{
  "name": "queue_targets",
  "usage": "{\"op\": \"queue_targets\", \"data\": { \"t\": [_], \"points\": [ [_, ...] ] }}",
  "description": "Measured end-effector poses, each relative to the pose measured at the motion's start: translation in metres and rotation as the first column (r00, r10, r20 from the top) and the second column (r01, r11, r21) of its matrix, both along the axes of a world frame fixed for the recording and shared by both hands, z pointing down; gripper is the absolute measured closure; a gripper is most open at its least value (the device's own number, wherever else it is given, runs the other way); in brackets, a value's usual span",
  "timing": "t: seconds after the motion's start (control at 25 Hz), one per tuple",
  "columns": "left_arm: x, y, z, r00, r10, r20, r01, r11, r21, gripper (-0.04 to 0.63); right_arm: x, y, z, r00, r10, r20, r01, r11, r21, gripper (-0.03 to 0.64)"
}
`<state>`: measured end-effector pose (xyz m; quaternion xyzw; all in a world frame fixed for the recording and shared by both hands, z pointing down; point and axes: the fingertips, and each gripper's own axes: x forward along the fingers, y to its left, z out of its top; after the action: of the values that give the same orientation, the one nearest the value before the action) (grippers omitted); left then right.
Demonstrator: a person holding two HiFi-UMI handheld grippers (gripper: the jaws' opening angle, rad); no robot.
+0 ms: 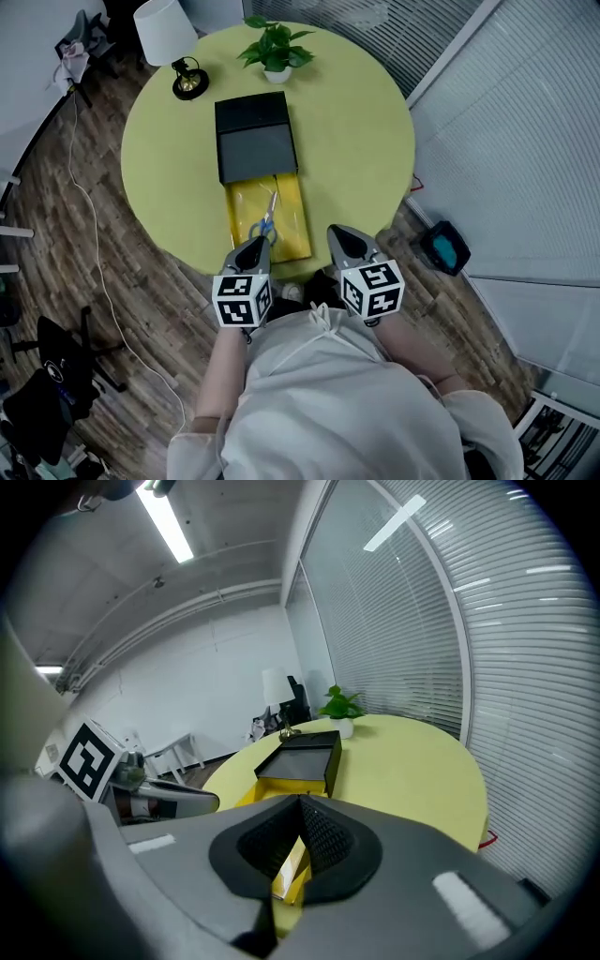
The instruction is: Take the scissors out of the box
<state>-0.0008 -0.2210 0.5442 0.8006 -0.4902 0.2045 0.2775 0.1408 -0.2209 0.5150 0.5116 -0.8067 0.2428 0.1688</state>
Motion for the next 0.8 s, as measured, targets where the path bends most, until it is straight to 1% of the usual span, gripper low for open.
{"op": "queue_targets", "data": {
  "t": [0.12,0.24,0.32,0.4,0.48,0.56,0.64,0.72,0.8],
  "points": [
    [0.001,-0.005,0.021,0.999,-0.011,0.040,0.013,0.999,-0.046,0.588,-0.002,-0.015,0.011,0.999,-0.050,-0.001,0.050,0.999,-0.014,0.617],
    [-0.002,-0.010,0.040,0.995,-0.029,0.100,0.038,0.995,-0.095,0.588,-0.001,-0.027,0.021,0.996,-0.094,0.003,0.094,0.995,-0.040,0.617],
    [-0.004,-0.017,0.053,0.989,-0.022,0.149,0.040,0.992,-0.123,0.583,-0.002,-0.036,0.027,0.993,-0.117,0.006,0.117,0.991,-0.057,0.617],
    [-0.004,-0.024,0.064,0.976,0.011,0.217,0.021,0.989,-0.144,0.559,-0.001,-0.044,0.035,0.991,-0.136,0.005,0.136,0.988,-0.075,0.617],
    [-0.003,-0.030,0.076,0.955,0.055,0.291,-0.005,0.985,-0.170,0.550,0.000,-0.050,0.043,0.989,-0.149,0.006,0.149,0.984,-0.095,0.617],
    [-0.003,-0.034,0.090,0.937,0.103,0.334,-0.029,0.975,-0.220,0.520,0.000,-0.055,0.052,0.988,-0.155,0.006,0.155,0.981,-0.115,0.617],
    [-0.003,-0.034,0.105,0.932,0.140,0.335,-0.040,0.957,-0.286,0.495,-0.001,-0.058,0.059,0.987,-0.159,0.008,0.158,0.978,-0.133,0.617],
    [-0.004,-0.034,0.118,0.936,0.156,0.316,-0.040,0.937,-0.346,0.483,-0.001,-0.059,0.065,0.986,-0.165,0.011,0.165,0.975,-0.150,0.617],
    [-0.006,-0.034,0.128,0.936,0.167,0.309,-0.035,0.920,-0.390,0.464,-0.002,-0.061,0.072,0.985,-0.174,0.014,0.173,0.970,-0.173,0.617]
  ]
}}
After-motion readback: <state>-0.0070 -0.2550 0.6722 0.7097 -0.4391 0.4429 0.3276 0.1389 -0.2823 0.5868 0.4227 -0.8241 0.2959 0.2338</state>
